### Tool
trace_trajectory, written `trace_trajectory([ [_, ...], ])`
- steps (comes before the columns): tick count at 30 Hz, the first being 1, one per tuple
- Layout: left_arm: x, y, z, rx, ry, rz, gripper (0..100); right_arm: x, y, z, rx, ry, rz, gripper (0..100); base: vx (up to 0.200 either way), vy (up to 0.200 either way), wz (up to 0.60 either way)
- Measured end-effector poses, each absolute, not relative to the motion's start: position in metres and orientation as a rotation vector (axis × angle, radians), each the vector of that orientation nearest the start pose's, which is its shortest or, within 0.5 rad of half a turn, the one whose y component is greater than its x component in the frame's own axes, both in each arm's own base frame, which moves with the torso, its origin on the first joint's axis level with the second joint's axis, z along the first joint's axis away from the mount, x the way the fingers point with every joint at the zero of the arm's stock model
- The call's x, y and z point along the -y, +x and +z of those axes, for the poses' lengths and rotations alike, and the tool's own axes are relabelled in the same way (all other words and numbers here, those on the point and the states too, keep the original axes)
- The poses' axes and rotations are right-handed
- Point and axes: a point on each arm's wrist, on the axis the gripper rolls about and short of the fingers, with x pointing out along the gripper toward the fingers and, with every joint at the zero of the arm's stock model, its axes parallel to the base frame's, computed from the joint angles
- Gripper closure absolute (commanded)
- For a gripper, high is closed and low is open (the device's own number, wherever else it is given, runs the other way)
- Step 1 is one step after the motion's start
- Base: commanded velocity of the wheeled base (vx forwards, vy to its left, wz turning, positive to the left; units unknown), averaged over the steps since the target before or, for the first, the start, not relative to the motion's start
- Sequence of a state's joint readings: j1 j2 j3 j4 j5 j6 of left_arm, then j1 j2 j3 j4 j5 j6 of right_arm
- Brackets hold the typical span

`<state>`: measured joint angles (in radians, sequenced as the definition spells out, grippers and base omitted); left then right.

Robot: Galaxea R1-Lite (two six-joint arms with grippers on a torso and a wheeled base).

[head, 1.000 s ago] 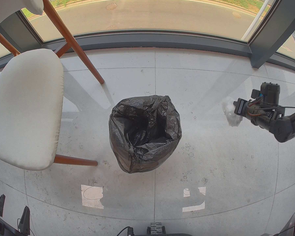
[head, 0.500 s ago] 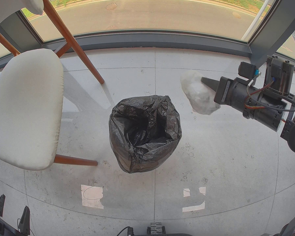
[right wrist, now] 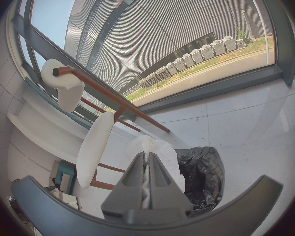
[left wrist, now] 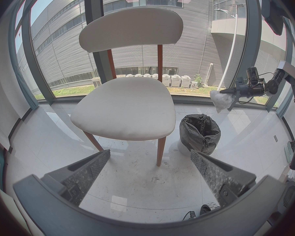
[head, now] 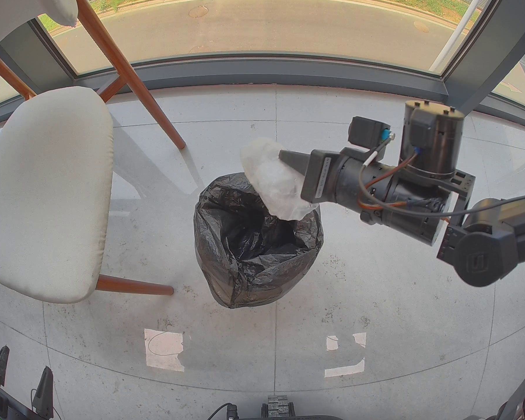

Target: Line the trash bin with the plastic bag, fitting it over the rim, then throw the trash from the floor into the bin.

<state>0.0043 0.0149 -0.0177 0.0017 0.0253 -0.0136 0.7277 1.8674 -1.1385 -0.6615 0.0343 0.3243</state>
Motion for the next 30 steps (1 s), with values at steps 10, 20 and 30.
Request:
trace_trajectory([
  [10, 0.000, -0.023, 0.081, 0.001, -0.014, 0.029, 0, -0.269, 0.297, 0.191, -0.235, 0.247, 0.743, 0, 0.000, 0.000, 0.00],
  [20, 0.000, -0.023, 0.081, 0.001, -0.015, 0.028, 0, -0.241, 0.295, 0.189, -0.254, 0.244, 0.671, 0, 0.000, 0.000, 0.00],
  [30, 0.000, -0.023, 0.081, 0.000, -0.015, 0.029, 0, -0.110, 0.269, 0.232, -0.115, 0.277, 0.353, 0, 0.000, 0.000, 0.00],
])
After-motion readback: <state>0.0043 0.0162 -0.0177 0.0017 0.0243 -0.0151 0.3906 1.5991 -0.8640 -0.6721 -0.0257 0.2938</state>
